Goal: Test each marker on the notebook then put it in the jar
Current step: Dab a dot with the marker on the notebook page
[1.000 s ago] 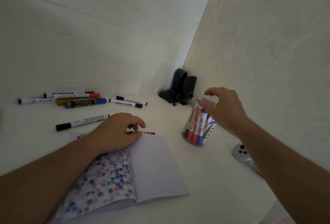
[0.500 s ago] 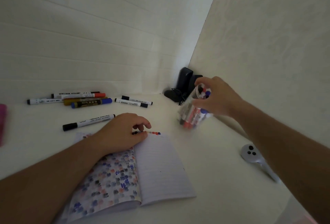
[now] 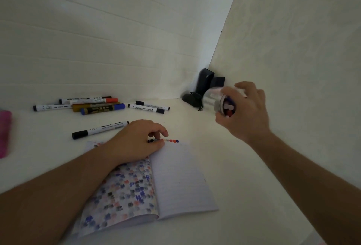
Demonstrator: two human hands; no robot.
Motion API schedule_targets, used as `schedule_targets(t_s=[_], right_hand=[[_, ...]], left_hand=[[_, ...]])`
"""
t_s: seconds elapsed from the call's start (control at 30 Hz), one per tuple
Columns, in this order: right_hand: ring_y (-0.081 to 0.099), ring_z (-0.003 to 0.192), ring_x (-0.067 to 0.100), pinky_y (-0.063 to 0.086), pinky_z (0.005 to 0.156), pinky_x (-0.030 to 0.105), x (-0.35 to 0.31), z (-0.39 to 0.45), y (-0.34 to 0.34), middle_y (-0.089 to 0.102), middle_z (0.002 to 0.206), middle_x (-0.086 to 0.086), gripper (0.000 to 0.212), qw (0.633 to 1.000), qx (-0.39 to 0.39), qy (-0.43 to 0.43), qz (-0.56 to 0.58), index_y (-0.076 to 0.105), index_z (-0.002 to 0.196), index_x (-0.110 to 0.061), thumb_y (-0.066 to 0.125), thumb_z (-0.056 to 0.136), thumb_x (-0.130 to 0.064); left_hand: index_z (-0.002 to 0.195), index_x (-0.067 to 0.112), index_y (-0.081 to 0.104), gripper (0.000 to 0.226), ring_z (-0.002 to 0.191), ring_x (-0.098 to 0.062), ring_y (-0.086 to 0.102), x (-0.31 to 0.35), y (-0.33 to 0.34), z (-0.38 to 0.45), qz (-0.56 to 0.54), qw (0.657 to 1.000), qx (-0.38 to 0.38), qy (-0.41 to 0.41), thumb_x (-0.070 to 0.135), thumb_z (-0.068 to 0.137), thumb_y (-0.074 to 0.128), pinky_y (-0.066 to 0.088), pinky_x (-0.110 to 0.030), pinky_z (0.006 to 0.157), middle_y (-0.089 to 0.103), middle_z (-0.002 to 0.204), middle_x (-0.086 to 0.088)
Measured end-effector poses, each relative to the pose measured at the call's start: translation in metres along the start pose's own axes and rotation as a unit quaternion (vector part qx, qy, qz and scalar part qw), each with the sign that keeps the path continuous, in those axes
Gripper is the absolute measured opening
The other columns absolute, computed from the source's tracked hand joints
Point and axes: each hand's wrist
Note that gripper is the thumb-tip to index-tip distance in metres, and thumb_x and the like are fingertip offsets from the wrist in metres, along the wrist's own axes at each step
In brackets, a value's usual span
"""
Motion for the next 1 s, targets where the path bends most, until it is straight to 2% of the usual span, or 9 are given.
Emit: schedule_targets(t_s=[0.2,0.4,0.53,0.6,0.7,0.8,0.87,0.93,1.0], right_hand=[[0.055,0.108,0.034,0.060,0.079,0.047,-0.011,0.007,-0.001,0.050,0.134,0.001,0.062,0.998,-0.014,0.041,0.046,0.064,0.126,-0.036,0.087,0.068,-0.036],[0.052,0.108,0.036,0.056,0.080,0.046,-0.014,0.011,-0.006,0.049,0.136,0.001,0.064,0.999,-0.029,0.018,0.022,0.064,0.127,-0.034,0.087,0.067,-0.036],[0.051,0.115,0.031,0.055,0.083,0.045,-0.014,0.018,-0.013,0.045,0.138,-0.004,0.069,0.993,-0.102,0.048,0.015,0.057,0.132,-0.043,0.085,0.069,-0.041],[0.052,0.116,0.024,0.055,0.086,0.037,-0.011,0.029,-0.023,0.045,0.134,-0.008,0.070,0.982,-0.160,0.093,0.025,0.054,0.136,-0.048,0.083,0.073,-0.042],[0.062,0.095,0.015,0.054,0.067,0.023,-0.004,0.050,-0.040,0.051,0.132,-0.005,0.072,0.941,-0.270,0.180,0.099,0.051,0.145,-0.051,0.076,0.080,-0.034],[0.069,0.085,0.016,0.053,0.062,0.025,-0.002,0.061,-0.044,0.064,0.126,0.003,0.070,0.900,-0.380,0.203,0.075,0.050,0.147,-0.050,0.075,0.083,-0.033],[0.074,0.082,0.023,0.055,0.058,0.029,-0.004,0.064,-0.041,0.069,0.115,0.005,0.060,0.887,-0.401,0.226,0.040,0.054,0.141,-0.045,0.073,0.085,-0.040],[0.072,0.081,0.026,0.056,0.059,0.033,-0.008,0.064,-0.039,0.070,0.105,0.006,0.037,0.883,-0.402,0.242,0.002,0.061,0.123,-0.031,0.066,0.091,-0.049],[0.071,0.081,0.027,0.053,0.062,0.034,-0.008,0.065,-0.037,0.072,0.100,0.009,0.045,0.879,-0.408,0.246,-0.022,0.064,0.113,-0.023,0.053,0.097,-0.063]], left_hand=[[0.112,0.048,0.066,0.021,0.096,0.010,0.057,-0.001,0.000,0.001,0.001,1.000,-0.004,-0.003,0.039,0.093,0.068,0.041,-0.010,0.076,0.065,0.098,0.024],[0.111,0.048,0.066,0.021,0.096,0.009,0.057,-0.002,0.000,-0.001,0.001,1.000,-0.002,-0.003,0.039,0.093,0.068,0.041,-0.010,0.076,0.066,0.098,0.024],[0.111,0.048,0.066,0.021,0.095,0.009,0.057,-0.001,0.000,0.000,-0.002,1.000,-0.003,-0.003,0.037,0.093,0.069,0.040,-0.010,0.076,0.066,0.098,0.024],[0.111,0.048,0.066,0.021,0.095,0.009,0.057,-0.001,0.000,-0.001,0.000,1.000,-0.001,-0.001,0.037,0.093,0.069,0.039,-0.010,0.077,0.066,0.097,0.024],[0.111,0.047,0.067,0.021,0.095,0.008,0.058,-0.002,0.000,0.000,0.002,1.000,-0.001,-0.003,0.037,0.093,0.069,0.039,-0.009,0.077,0.066,0.097,0.024],[0.111,0.048,0.068,0.022,0.095,0.008,0.058,-0.003,0.000,0.001,0.001,1.000,0.002,-0.004,0.038,0.092,0.069,0.040,-0.010,0.078,0.066,0.097,0.024],[0.111,0.048,0.067,0.021,0.096,0.009,0.058,-0.003,0.000,0.001,0.005,1.000,0.000,-0.005,0.039,0.092,0.069,0.040,-0.009,0.077,0.066,0.097,0.025],[0.111,0.048,0.068,0.021,0.095,0.009,0.058,-0.002,0.000,0.001,0.008,1.000,-0.002,-0.007,0.039,0.092,0.069,0.040,-0.010,0.079,0.066,0.097,0.025],[0.111,0.048,0.068,0.021,0.096,0.009,0.058,-0.002,0.000,0.001,0.004,1.000,-0.001,-0.009,0.038,0.092,0.069,0.040,-0.011,0.079,0.066,0.097,0.025]])
Point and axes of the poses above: each hand's wrist, its own z-axis towards the middle knuckle, its own y-axis out of the palm, x = y × z
